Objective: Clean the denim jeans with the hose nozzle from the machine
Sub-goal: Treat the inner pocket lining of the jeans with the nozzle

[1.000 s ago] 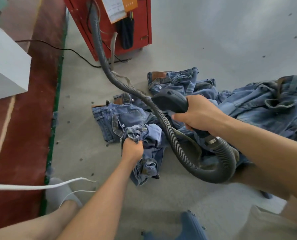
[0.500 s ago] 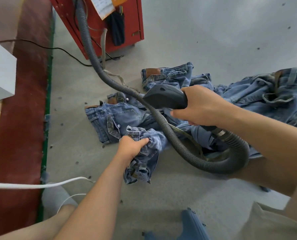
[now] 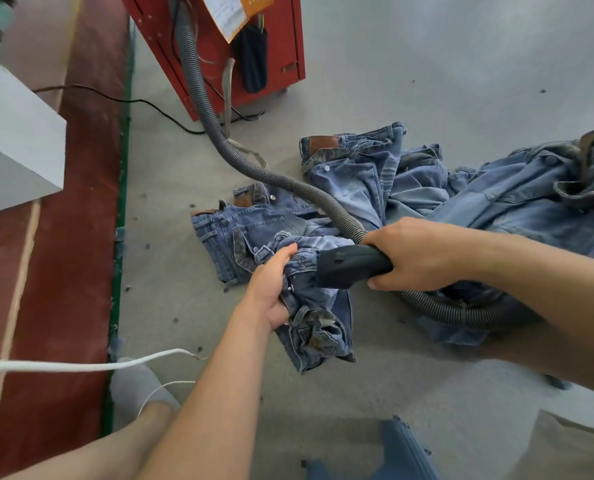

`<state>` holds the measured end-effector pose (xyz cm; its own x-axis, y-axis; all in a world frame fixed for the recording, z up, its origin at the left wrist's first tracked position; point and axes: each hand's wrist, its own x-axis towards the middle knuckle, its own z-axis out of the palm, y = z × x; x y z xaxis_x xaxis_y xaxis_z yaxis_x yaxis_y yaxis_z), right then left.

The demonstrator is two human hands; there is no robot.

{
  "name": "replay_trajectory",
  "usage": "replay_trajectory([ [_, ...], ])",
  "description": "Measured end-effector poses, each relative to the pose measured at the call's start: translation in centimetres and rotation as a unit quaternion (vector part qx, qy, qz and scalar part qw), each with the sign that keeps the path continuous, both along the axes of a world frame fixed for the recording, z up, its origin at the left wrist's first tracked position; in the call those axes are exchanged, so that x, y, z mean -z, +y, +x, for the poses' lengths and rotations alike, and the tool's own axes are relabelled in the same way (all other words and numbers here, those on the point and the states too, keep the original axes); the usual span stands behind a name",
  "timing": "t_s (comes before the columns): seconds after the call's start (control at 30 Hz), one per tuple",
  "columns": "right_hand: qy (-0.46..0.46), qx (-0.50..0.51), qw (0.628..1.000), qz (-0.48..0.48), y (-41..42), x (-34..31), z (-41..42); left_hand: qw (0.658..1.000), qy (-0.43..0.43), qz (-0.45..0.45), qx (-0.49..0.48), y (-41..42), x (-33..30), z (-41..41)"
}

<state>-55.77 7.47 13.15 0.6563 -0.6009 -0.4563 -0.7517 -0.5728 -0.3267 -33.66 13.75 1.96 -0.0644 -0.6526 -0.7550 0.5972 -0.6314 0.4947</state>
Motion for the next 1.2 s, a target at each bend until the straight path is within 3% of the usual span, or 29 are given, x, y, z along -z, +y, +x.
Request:
replay_trajectory([
  [0.17,-0.108,0.05,0.993,0.01,-0.1,-1.3,0.9,0.999,0.032,-0.023,-0.014,1.1,-1.2,1.1],
  [0.3,-0.031,-0.003,0.999,-0.016,-0.3,-2.8,0.0,0.996,0.057,-0.052,-0.049,2.1,-2.8,2.2],
  [0.4,-0.051,-0.006,0.999,-0.006,0.8,-2.7,0.4,0.995,0.062,-0.052,-0.056,3.2,-4.1,2.3],
  [0.57,-0.195,0.071,0.978,-0.024,1.2,-4.9,1.1,0.997,-0.059,-0.051,0.004,6.2,-7.0,1.8],
  [0.73,-0.176,0.075,0.981,-0.045,0.5,-7.8,-1.7,0.964,-0.235,-0.123,0.037,10.0,-9.0,2.6],
  [0.83,-0.134,0.023,0.991,0.007,1.7,-8.4,-1.9,0.95,-0.237,-0.189,0.078,10.9,-9.3,1.9],
  [1.03,-0.117,-0.012,0.985,0.124,4.3,-8.4,-0.3,0.904,-0.323,-0.227,0.166,9.3,-9.2,1.0],
  [1.13,-0.169,0.04,0.979,0.105,4.7,-7.9,1.6,0.895,-0.318,-0.242,0.198,8.3,-9.2,0.3],
  [1.2,-0.212,0.117,0.968,0.064,4.3,-7.3,2.3,0.909,-0.262,-0.259,0.195,7.5,-9.3,0.3],
])
